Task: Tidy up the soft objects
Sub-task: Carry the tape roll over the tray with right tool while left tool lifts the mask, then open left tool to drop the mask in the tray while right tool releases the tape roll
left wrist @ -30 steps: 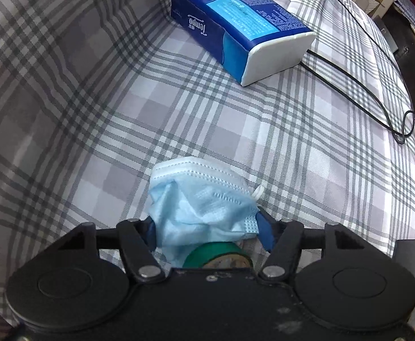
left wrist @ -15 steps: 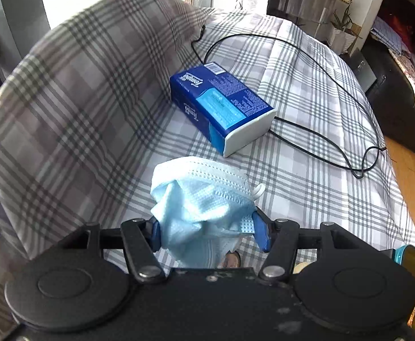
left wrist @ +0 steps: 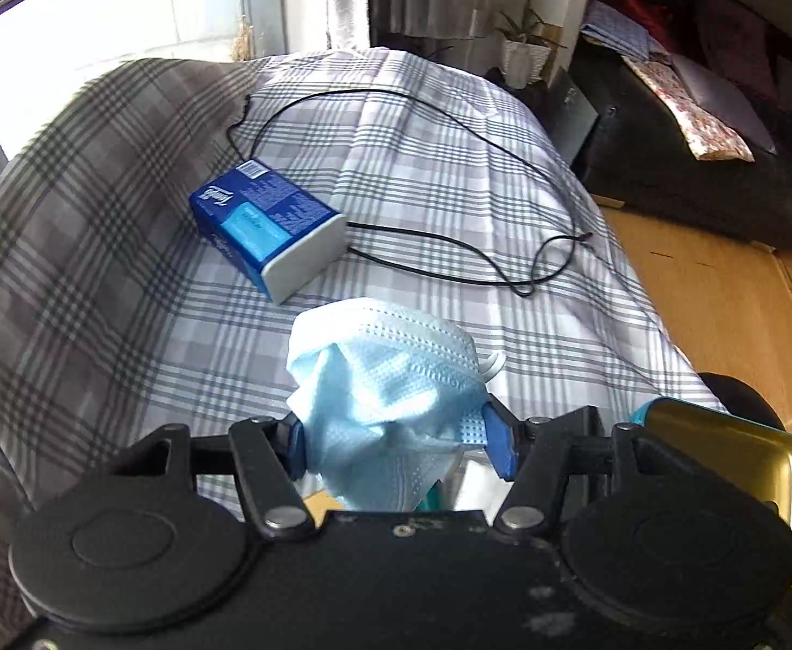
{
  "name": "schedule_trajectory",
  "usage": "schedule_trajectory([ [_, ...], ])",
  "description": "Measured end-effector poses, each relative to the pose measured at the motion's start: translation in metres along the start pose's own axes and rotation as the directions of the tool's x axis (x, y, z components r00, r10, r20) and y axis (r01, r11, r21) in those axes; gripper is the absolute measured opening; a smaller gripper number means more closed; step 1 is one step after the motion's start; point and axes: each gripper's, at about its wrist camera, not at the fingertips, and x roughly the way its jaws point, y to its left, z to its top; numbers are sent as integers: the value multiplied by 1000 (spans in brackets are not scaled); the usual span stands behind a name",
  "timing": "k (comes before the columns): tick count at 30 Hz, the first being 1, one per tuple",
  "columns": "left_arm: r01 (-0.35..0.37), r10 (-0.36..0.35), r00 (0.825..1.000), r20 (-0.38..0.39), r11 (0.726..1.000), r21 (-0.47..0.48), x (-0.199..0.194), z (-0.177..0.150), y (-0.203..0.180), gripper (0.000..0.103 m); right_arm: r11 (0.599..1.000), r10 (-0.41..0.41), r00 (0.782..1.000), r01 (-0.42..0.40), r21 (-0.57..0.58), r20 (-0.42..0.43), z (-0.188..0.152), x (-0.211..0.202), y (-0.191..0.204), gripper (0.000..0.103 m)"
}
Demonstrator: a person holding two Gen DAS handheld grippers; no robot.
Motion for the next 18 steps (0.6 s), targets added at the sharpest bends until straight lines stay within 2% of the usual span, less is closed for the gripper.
schedule_trajectory([
  [5, 74, -74, 997, -2, 994, 84, -6, -9, -48, 58, 973, -173, 985, 168, 156, 17, 18, -11, -45, 49],
  [9, 131, -129, 991, -22, 981, 146, -4, -19, -90, 58, 931, -264, 963, 243, 274, 43, 32, -26, -83, 49],
  [14, 188, -182, 982, -46, 955, 228, 3, -29, -147, 58, 861, -405, 912, 360, 359, 58, 42, -32, -113, 49],
  [18, 208, -197, 978, -67, 937, 280, 16, -33, -186, 59, 802, -487, 873, 459, 382, -25, 36, -22, -125, 49],
])
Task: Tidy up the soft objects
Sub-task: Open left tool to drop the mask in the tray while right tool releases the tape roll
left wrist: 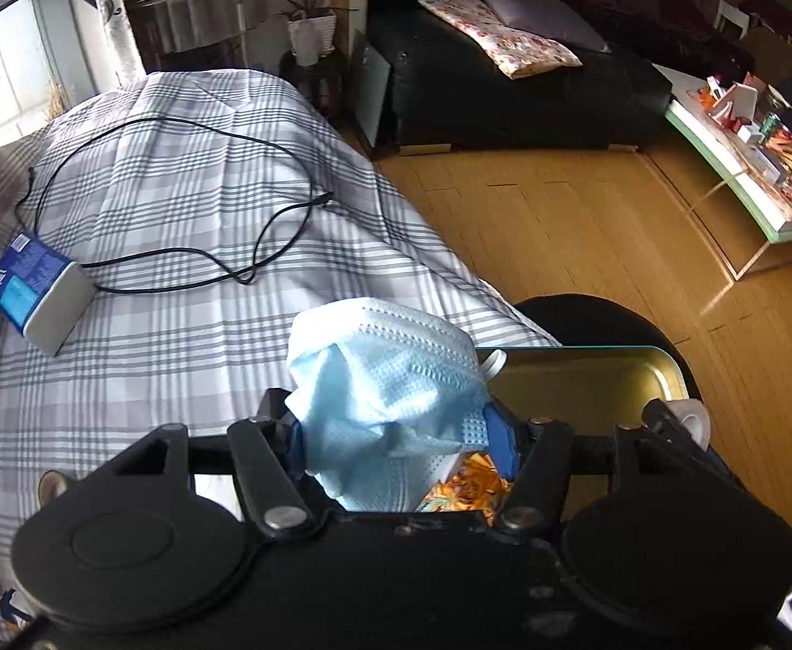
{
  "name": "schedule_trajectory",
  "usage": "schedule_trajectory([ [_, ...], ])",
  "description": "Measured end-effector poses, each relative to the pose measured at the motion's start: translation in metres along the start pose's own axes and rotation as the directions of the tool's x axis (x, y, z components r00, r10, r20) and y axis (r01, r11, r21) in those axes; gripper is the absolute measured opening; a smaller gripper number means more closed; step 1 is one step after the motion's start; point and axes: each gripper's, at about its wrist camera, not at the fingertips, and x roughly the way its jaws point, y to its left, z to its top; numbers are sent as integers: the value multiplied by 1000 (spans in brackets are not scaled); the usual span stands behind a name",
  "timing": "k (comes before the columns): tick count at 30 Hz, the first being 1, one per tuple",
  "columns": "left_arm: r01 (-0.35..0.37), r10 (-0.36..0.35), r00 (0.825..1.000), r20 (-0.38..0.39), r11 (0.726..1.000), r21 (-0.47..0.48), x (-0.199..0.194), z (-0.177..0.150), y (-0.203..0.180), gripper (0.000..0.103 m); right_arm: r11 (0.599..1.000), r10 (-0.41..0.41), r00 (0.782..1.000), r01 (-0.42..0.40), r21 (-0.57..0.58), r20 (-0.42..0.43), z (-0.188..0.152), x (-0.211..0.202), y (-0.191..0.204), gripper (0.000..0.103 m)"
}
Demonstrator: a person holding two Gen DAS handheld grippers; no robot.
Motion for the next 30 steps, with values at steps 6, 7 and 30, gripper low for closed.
schedule_trajectory([
  [6, 9, -8, 1000, -30, 1000, 26, 35, 10, -30, 59, 999, -34, 998, 34, 5, -62, -2, 7, -6, 49],
  [7, 6, -5, 999, -36, 1000, 30, 41, 11, -33, 59, 999, -39, 998, 39, -8, -57, -3, 6, -5, 49],
  [30, 42, -44, 994, -98, 999, -24, 93, 12, -36, 88, 998, -53, 998, 52, -35, -31, -6, -1, -5, 60],
])
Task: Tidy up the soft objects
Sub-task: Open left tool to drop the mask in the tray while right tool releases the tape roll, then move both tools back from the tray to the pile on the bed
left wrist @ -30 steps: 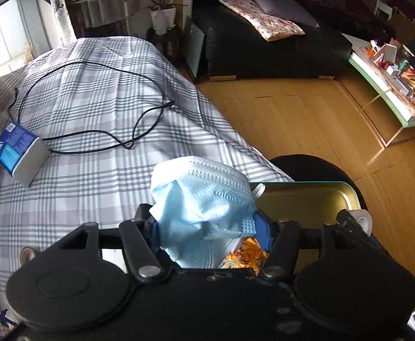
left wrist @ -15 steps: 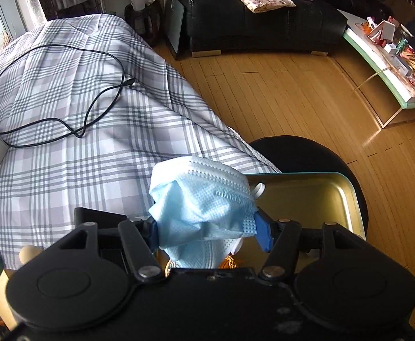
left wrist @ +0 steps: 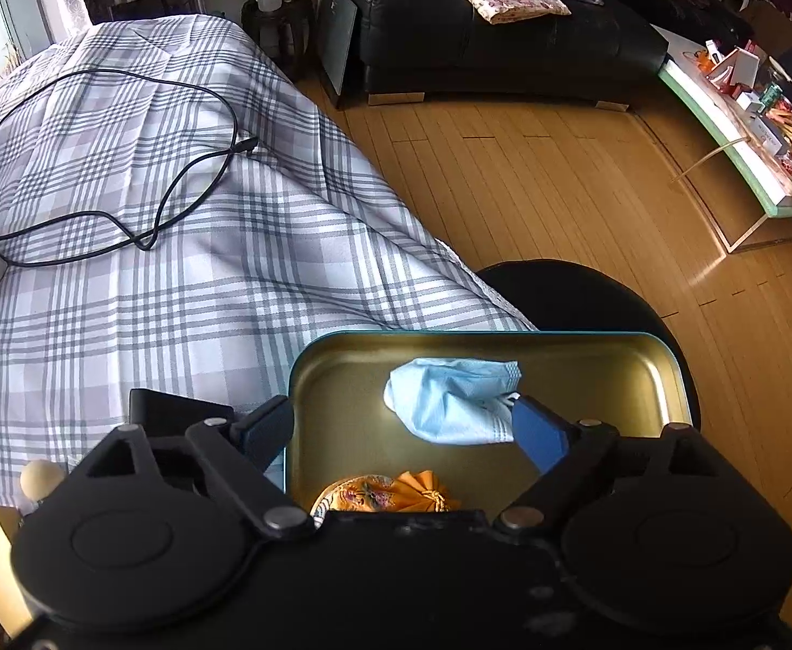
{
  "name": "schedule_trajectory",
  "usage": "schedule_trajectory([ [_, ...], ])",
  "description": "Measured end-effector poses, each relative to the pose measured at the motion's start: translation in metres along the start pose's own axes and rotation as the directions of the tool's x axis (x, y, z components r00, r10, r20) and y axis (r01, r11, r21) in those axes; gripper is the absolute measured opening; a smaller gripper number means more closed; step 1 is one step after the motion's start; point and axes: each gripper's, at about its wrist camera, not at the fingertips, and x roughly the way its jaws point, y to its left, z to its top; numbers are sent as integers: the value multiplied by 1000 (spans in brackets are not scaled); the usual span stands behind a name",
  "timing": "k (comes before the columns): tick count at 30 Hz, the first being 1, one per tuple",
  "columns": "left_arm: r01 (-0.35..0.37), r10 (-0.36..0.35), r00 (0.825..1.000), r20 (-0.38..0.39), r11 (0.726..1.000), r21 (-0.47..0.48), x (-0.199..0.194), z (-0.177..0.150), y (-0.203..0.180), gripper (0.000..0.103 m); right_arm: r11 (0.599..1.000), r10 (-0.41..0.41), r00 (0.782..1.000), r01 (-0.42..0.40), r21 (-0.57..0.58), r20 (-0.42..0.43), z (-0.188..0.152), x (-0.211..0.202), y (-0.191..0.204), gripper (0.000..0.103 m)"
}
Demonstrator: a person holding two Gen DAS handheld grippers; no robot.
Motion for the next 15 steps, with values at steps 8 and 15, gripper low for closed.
schedule_trajectory([
  [8, -2, 2, 1000, -2, 999, -42, -8, -7, 9, 88, 1000, 12, 1000, -12, 11, -23, 0, 3, -1, 60],
  [15, -3, 3, 1000, 0, 997, -76, -30, -13, 23, 89, 1000, 9, 1000, -9, 6, -22, 0, 4, 0, 60],
])
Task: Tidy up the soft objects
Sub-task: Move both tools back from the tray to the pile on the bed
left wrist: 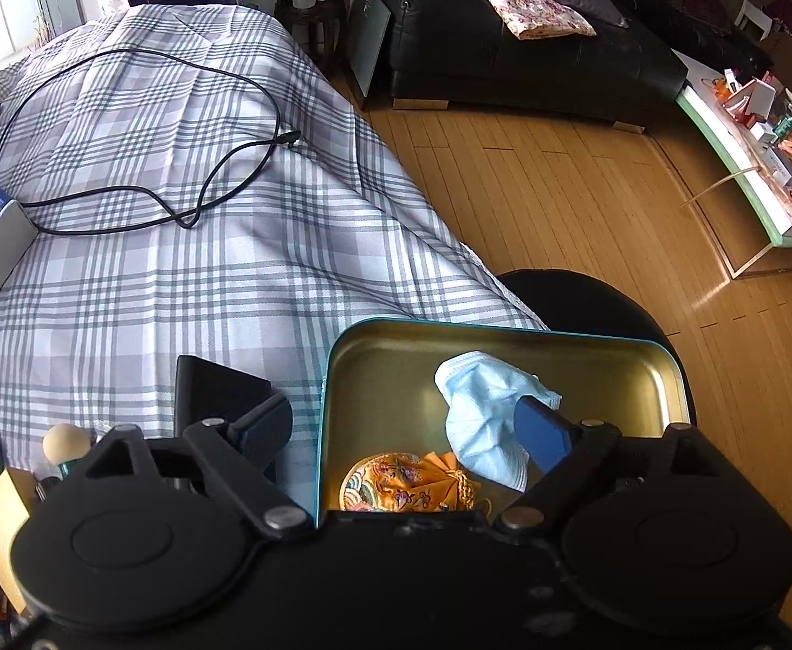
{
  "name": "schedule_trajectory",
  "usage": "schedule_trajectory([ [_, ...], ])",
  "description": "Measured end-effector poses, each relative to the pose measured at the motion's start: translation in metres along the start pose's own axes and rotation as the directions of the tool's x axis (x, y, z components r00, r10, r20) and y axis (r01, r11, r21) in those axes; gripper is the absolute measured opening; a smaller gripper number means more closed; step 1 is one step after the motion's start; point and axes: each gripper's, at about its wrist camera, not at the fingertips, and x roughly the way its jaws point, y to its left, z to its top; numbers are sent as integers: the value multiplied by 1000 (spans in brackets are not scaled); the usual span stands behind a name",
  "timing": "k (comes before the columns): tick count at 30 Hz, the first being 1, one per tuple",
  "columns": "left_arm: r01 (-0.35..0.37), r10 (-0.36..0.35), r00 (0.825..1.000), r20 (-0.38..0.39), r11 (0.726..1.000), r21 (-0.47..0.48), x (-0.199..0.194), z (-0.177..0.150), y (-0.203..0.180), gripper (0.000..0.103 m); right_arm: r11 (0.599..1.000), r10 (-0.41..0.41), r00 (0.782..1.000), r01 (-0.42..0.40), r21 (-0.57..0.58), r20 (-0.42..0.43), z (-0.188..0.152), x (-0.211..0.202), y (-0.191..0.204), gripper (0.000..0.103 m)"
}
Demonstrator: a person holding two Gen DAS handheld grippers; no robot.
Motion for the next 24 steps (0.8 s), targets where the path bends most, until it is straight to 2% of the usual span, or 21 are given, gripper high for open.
schedule_trajectory([
  [9, -22, 25, 999, 41, 997, -70, -39, -12, 38, 90, 1000, 3, 1000, -3, -29, 16, -4, 1, 8, 60],
  [15, -90, 99, 993, 60, 987, -134, -66, -27, 90, 91, 997, 3, 999, 0, -80, 39, -9, 1, 21, 60],
  [19, -156, 169, 984, 53, 969, -192, -81, -41, 132, 91, 991, 3, 998, 4, -134, 55, -14, 2, 34, 59],
  [24, -222, 245, 969, 45, 932, -288, -103, -62, 189, 91, 976, -1, 996, 20, -218, 89, -24, 2, 50, 59],
])
